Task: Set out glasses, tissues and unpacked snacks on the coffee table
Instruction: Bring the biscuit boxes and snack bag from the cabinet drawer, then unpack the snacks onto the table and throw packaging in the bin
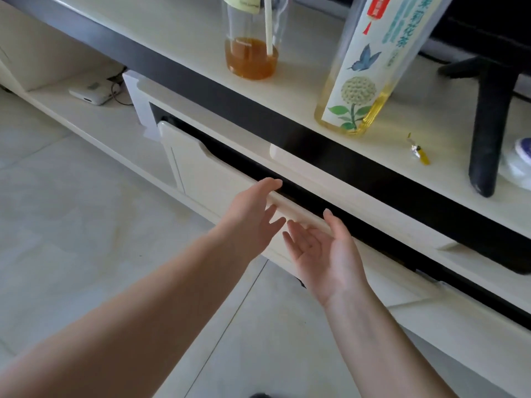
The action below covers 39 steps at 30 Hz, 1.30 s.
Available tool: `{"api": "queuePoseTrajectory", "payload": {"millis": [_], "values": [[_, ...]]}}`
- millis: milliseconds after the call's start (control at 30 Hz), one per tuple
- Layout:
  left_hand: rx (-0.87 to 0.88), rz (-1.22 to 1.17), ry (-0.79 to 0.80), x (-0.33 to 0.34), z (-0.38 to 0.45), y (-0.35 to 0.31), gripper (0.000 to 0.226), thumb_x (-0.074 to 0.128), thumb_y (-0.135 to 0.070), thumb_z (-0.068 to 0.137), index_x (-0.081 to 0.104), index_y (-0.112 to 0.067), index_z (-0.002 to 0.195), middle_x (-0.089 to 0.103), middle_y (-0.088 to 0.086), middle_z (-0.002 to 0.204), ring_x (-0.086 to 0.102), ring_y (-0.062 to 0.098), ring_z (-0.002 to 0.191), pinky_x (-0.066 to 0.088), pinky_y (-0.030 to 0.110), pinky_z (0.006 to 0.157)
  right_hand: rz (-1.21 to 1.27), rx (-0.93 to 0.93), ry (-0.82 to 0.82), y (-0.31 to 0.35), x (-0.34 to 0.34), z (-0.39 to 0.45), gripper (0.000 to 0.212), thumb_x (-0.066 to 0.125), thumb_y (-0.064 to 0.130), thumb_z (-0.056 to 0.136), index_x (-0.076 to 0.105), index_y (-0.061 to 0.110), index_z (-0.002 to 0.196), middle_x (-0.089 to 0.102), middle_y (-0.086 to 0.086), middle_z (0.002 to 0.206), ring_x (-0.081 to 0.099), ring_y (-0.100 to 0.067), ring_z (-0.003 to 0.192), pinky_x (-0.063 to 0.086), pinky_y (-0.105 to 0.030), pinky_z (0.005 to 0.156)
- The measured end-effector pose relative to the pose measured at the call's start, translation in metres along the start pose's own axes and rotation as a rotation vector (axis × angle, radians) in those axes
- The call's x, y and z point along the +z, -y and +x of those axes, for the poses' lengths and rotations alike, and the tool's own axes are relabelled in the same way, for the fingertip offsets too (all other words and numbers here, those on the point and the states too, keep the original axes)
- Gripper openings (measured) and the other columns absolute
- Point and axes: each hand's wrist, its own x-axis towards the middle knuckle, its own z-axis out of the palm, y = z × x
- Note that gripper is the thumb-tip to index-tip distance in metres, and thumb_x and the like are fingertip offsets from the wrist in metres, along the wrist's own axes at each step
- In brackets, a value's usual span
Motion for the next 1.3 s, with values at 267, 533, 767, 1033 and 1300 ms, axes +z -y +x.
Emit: {"api": "queuePoseTrajectory", "payload": {"millis": [267,533,767,1033,1300], "values": [[0.031,0.053,-0.012,0.007,-0.005,-0.003,0.037,0.066,-0.016,0.084,0.054,-0.013,0.119,0.045,0.002,0.135,0.049,0.02,0.124,0.044,0.043,0.102,-0.102,0.014,0.015,-0.003,0.004,0.0,0.054,0.055,0.03,0.092,0.038,0.006,0.137,0.044,-0.018,0.135,0.054,-0.027,0.116,0.043,-0.043,0.101],[0.359,0.093,-0.151,-0.08,-0.104,-0.02,0.032,0.062,-0.006,0.088,0.061,-0.02,0.116,0.068,-0.003,0.112,0.062,0.01,0.106,0.049,0.028,0.086,-0.457,-0.047,0.341,-0.041,0.047,-0.071,0.031,0.054,0.027,0.094,0.059,0.021,0.124,0.062,0.002,0.124,0.057,-0.014,0.115,0.043,-0.034,0.101],[0.693,0.097,-0.416,-0.217,-0.324,-0.021,0.025,0.063,-0.003,0.086,0.063,-0.021,0.103,0.069,0.0,0.11,0.062,0.013,0.106,0.047,0.033,0.095,-0.725,0.164,0.757,-0.18,0.091,-0.221,0.025,0.049,0.008,0.094,0.064,0.021,0.109,0.066,0.0,0.114,0.057,-0.014,0.115,0.037,-0.036,0.104],[1.017,-0.166,-0.832,-0.337,-0.602,0.066,0.021,0.058,-0.006,0.089,0.061,-0.022,0.102,0.068,-0.003,0.099,0.063,0.008,0.092,0.047,0.025,0.078,-0.907,0.507,1.279,-0.344,0.092,-0.457,0.022,0.048,0.01,0.094,0.065,0.018,0.105,0.068,-0.001,0.108,0.059,-0.017,0.11,0.039,-0.038,0.103],[1.222,-0.547,-1.28,-0.377,-0.784,0.209,0.02,0.053,-0.002,0.091,0.061,-0.021,0.092,0.065,-0.005,0.086,0.058,0.008,0.076,0.043,0.026,0.074,-1.086,0.679,1.647,-0.431,0.038,-0.616,0.019,0.051,0.012,0.091,0.064,0.022,0.101,0.065,0.002,0.106,0.054,-0.016,0.112,0.035,-0.036,0.102]]}}
